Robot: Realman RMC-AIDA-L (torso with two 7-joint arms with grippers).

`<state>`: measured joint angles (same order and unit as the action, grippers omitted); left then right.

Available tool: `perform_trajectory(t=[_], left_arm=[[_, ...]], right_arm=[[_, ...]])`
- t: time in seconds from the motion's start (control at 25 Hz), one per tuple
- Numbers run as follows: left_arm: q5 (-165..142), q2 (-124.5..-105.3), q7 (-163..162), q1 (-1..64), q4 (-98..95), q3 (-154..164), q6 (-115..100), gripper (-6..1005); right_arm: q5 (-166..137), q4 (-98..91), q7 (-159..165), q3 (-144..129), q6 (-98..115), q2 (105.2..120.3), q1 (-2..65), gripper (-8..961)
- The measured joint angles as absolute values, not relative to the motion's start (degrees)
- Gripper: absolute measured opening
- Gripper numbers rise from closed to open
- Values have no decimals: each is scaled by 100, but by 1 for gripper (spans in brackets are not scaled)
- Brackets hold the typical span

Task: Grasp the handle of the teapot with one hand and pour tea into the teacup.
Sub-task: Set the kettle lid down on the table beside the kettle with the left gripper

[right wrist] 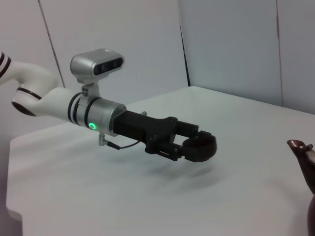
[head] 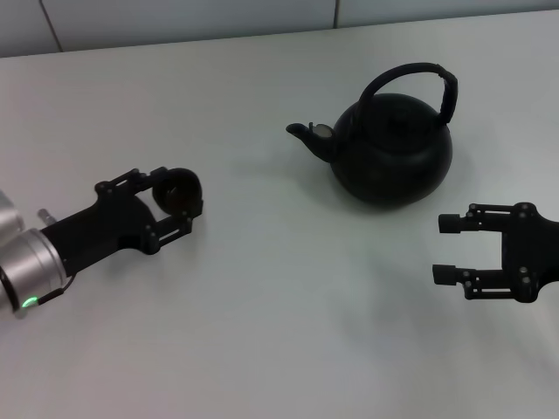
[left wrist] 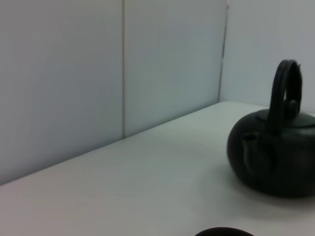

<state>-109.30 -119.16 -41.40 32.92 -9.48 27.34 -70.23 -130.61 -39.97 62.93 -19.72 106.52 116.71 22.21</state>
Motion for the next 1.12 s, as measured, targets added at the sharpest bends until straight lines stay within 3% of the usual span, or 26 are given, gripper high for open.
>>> perform_trajectory(t=[0.56,1.12], left_arm=[[-10929,-11919,-3620,3821,-171,2675,-6632,713],[-10906,-11917,-3461,3890,79,2564,-6309,723]], right_arm=[[-13061,-3964,6293,-1990,10661,11672,2238,720],[-13061,-3964,6293,-2014,10651,11672,2258,719]])
